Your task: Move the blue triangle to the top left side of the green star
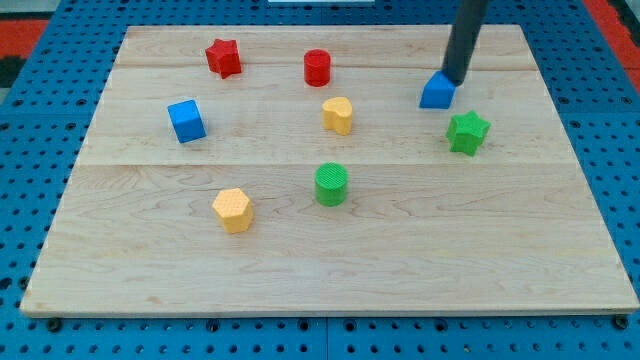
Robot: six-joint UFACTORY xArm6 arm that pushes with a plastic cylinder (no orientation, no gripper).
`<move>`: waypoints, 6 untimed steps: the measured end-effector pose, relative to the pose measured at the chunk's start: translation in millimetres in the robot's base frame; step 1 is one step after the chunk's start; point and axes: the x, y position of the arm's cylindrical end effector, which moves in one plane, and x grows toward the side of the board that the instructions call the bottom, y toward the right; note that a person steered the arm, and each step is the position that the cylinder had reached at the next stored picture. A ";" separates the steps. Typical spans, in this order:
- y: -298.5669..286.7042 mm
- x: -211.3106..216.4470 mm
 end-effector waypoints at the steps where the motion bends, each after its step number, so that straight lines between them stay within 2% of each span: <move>1: 20.2 -2.3; 2: 13.2 -34.1; 3: -44.0 -36.7; 4: -51.9 -12.0; 5: -14.6 4.2; 6: -8.9 10.3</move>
